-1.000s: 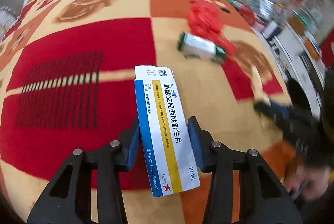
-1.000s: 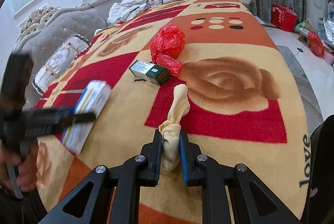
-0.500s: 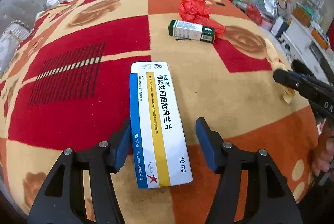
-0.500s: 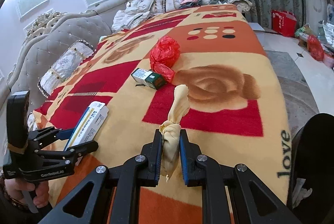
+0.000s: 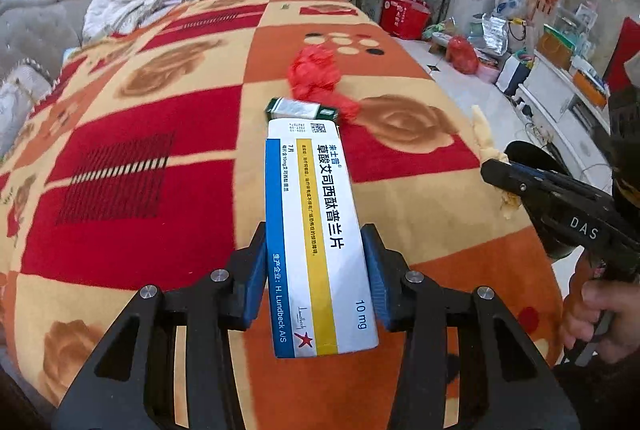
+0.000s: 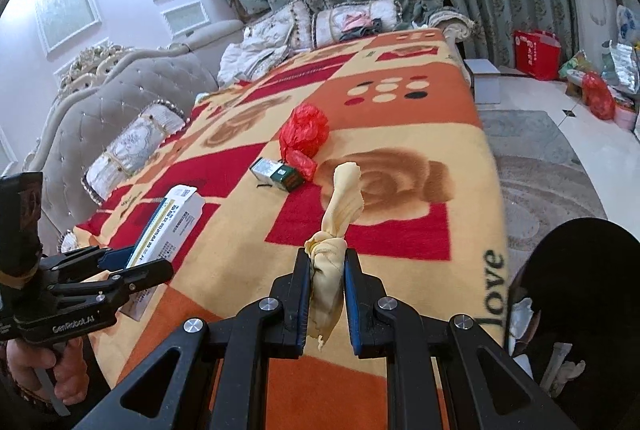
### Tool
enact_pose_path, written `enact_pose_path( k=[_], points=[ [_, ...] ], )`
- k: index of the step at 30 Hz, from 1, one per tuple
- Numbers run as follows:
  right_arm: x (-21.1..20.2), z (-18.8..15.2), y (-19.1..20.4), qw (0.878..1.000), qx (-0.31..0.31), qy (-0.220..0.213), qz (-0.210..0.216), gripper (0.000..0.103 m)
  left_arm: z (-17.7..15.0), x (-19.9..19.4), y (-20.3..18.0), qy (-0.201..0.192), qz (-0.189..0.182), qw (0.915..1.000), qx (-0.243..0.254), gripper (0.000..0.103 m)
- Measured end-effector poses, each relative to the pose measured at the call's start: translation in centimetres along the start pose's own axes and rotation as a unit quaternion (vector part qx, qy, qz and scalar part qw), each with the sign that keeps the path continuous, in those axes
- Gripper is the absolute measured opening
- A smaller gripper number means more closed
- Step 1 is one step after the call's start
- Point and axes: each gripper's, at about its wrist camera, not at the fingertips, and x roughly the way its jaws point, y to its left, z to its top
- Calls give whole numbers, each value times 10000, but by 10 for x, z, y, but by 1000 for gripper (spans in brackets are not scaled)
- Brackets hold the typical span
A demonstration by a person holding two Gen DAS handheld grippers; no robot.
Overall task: Collect trash
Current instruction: 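Carry the medicine box and beige cloth toward the black bin, then open both tools over the black bin to drop box and cloth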
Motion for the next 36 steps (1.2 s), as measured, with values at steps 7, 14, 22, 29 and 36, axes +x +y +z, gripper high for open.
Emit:
enact_pose_path(
  k=[7, 14, 22, 29, 36],
  points=[
    [-20, -1, -7, 9998, 13, -207, 30, 14, -7, 0, -34, 20, 496, 9986, -170, 42],
    [-30, -1, -12, 9994, -39, -330, -100, 14, -16, -5, -54, -107, 864, 9962, -52, 42],
    [-38, -1, -23, 9987, 102, -435, -232, 14, -20, -7, -70, -259, 966, 9947, 218, 42],
    [-42, -2, -31, 9983, 142, -415, -389, 14, -20, -2, -78, -243, 892, 9953, 275, 42],
    [-49, -1, -49, 9966, 323, -432, -628, 14, -15, 5, -92, -233, 752, 9960, 423, 42]
  ],
)
